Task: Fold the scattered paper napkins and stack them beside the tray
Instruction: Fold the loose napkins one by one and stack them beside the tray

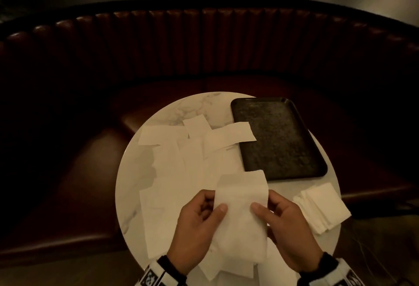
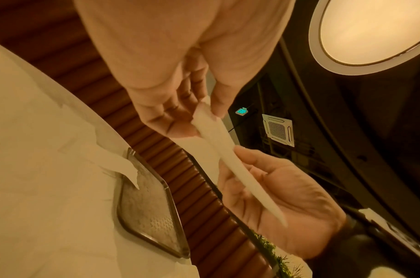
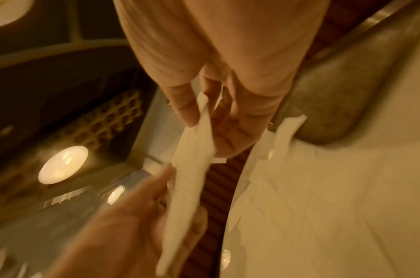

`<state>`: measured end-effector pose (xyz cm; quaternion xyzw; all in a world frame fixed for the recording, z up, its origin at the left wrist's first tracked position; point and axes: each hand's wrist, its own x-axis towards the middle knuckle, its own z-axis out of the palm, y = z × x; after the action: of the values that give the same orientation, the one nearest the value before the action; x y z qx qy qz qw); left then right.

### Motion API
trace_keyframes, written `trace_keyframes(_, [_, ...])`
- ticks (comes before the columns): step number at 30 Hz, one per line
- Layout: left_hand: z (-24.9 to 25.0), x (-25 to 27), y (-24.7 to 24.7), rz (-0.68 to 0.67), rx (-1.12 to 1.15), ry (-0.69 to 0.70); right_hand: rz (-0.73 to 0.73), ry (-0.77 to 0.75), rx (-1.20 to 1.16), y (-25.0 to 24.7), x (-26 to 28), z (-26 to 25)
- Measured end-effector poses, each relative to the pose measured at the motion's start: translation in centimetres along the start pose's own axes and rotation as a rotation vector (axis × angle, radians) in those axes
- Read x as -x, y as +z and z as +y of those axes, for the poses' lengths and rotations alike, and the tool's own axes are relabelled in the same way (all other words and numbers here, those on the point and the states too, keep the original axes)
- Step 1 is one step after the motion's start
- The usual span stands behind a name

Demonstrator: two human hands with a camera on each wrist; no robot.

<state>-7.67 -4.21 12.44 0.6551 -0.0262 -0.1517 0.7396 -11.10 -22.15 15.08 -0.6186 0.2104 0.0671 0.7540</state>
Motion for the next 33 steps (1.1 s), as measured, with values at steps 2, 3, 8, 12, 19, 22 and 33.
trace_keyframes(2, [0.4,0.1,-0.2,-0.002,0.002,0.0,0.016,-0.066,0.106,0.6,0.1,-0.2])
trace_keyframes(3, [0.6,0.1,-0.3,0.003,0.005,0.001,0.014,-0.074,0.132,0.9,0.1,-0.2])
trace_keyframes(8, [1.3,0.1,-0.9,0.062,-0.027,0.046,-0.01,-0.125,0.193,2.0,0.3,-0.4])
trace_keyframes(12, [2.2,0.7,-1.2,0.053,0.019,0.061,0.004,-0.198,0.145,2.6,0.2,-0.5])
trace_keyframes(19, [2.6,0.3,-2.1,0.055,-0.024,0.145,-0.17,-0.407,0.248,1.5,0.2,-1.7])
trace_keyframes(22, [3.0,0.5,-2.2,0.035,0.098,0.053,-0.192,-0.481,0.303,0.8,0.0,-1.5])
trace_keyframes(33, [2.6,0.5,-1.5,-0.023,-0.136,-0.01,-0.191,-0.494,0.435,-0.6,-0.2,-0.8])
